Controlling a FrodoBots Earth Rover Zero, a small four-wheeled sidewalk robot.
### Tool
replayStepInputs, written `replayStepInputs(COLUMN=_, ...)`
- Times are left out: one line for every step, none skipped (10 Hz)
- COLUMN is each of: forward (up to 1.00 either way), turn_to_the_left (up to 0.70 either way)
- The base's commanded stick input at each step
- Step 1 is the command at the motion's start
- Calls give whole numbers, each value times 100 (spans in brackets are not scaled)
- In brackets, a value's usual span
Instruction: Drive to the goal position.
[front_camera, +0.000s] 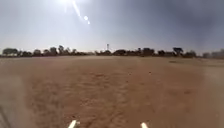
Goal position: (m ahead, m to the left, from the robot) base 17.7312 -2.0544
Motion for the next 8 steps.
replayStepInputs(forward=70, turn_to_the_left=0)
replayStepInputs(forward=70, turn_to_the_left=0)
replayStepInputs(forward=70, turn_to_the_left=0)
replayStepInputs(forward=70, turn_to_the_left=0)
replayStepInputs(forward=70, turn_to_the_left=0)
replayStepInputs(forward=70, turn_to_the_left=0)
replayStepInputs(forward=70, turn_to_the_left=0)
replayStepInputs(forward=70, turn_to_the_left=0)
